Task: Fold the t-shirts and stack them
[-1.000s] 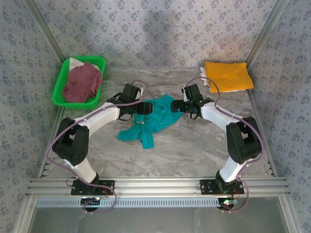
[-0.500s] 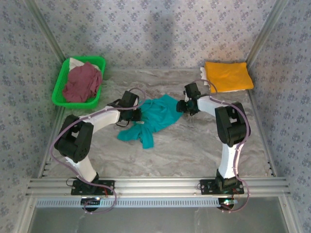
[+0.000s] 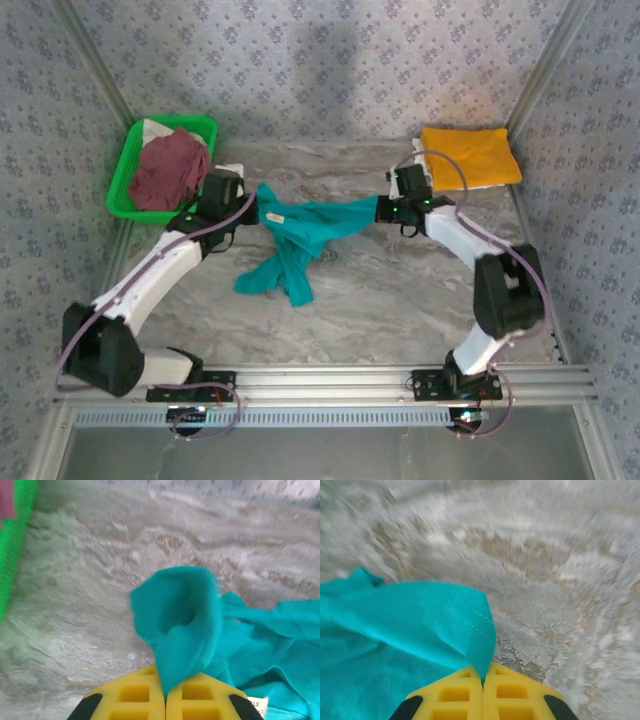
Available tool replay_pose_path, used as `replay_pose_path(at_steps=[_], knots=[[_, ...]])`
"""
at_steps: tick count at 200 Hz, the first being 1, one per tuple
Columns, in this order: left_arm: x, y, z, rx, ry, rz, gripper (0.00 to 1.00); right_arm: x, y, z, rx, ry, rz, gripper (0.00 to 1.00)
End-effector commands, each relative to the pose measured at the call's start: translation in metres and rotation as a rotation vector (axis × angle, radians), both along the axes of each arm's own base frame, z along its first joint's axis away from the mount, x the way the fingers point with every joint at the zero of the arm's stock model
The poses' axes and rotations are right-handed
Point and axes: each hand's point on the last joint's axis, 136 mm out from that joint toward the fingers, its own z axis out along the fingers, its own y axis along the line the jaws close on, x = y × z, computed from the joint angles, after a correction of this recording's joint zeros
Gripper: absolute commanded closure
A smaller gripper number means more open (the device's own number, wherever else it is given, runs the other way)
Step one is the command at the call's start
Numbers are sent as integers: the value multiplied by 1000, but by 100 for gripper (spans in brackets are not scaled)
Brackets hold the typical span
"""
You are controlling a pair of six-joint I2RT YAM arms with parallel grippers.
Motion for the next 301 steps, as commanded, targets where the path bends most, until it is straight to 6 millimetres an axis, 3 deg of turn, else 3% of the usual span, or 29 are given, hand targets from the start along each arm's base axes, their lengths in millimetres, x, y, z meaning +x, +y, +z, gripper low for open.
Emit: replay_pose_path(at_steps=[1,42,72,77,97,135,163,188,209,222,245,274,287,301], knots=[[-12,15,59,7,-123,11,100,-12,-17,55,5,-144,-22,100],[-47,11,147,-118,-307,-80,100,-54,-32,150,41,-351,-26,100],[-67,-21,214,-267,-410,-258,100,-92,-39,228,54,-534,-19,100],[-68,-27,220,-280,-415,-282,100,-99,-42,250,57,-579,-24,100],[-74,-57,252,-319,-454,-408,100,-123,-54,293,43,-677,-54,100],[-90,-115,310,-334,-536,-595,100,-161,-81,344,27,-800,-131,100],[-109,-129,341,-314,-617,-622,100,-186,-93,363,33,-866,-155,100],[-120,-129,345,-320,-648,-627,100,-205,-114,376,15,-915,-232,100],[-121,-143,334,-310,-629,-674,100,-216,-129,385,-13,-944,-288,100],[-107,-147,318,-273,-600,-640,100,-217,-131,386,-20,-940,-296,100],[-84,-136,295,-252,-537,-499,100,-211,-129,392,-13,-950,-304,100],[-62,-106,266,-286,-457,-344,100,-171,-113,398,-41,-934,-289,100],[-43,-78,247,-282,-409,-225,100,-136,-97,395,-48,-913,-267,100],[-17,-44,217,-285,-332,-98,100,-84,-76,384,-63,-872,-250,100]])
